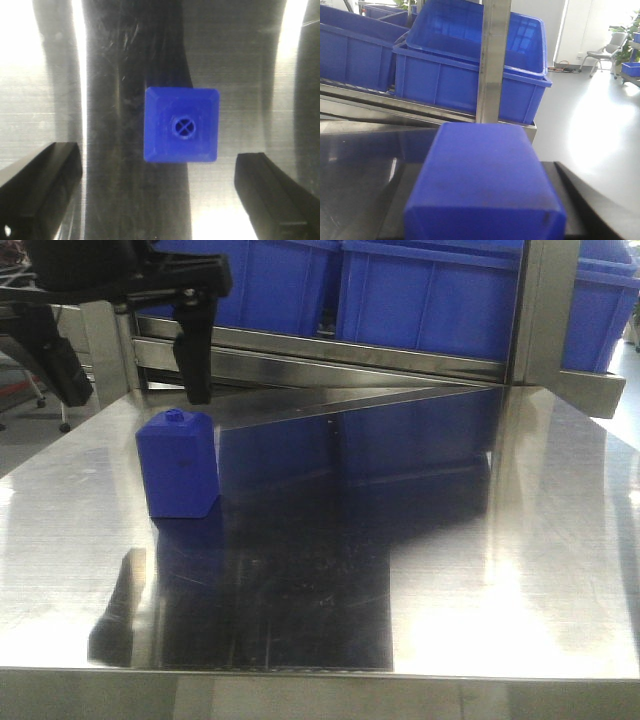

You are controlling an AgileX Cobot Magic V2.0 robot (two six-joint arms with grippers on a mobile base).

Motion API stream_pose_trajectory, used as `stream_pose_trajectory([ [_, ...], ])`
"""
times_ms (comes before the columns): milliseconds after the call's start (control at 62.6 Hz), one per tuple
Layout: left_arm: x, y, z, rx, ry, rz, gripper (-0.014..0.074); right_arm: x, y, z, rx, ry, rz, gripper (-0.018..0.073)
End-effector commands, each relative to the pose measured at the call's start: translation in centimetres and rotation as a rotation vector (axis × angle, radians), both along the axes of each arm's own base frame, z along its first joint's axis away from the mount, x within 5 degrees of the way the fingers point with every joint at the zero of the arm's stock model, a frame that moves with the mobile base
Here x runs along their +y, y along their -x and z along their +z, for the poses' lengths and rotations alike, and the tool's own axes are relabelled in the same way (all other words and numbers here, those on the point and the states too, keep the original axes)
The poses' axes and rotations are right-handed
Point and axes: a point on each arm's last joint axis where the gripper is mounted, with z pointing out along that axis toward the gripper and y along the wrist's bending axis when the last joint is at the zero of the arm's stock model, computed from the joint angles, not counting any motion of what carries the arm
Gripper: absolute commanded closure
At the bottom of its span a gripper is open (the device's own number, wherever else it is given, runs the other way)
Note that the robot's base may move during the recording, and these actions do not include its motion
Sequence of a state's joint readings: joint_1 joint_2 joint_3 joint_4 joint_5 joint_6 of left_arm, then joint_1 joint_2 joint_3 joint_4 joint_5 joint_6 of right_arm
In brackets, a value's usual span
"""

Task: Pick and sort blue part to right shelf
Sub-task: 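Lower the left gripper over the remaining blue part and close it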

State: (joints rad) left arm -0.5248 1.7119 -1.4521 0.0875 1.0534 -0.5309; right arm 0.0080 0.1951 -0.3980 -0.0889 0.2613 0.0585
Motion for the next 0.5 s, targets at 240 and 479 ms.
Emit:
stream_pose_trajectory([
  [240, -2.0, -2.3, 0.9, 0.056, 0.011, 0.013, -0.0086, 0.0, 0.2, 1.7, -0.111, 0.025, -0.003, 0.0131],
  [479, -2.4, -3.1, -1.4, 0.149, -0.030, 0.020, -0.0085, 0.0, 0.2, 1.7, -0.111, 0.025, -0.003, 0.0131],
])
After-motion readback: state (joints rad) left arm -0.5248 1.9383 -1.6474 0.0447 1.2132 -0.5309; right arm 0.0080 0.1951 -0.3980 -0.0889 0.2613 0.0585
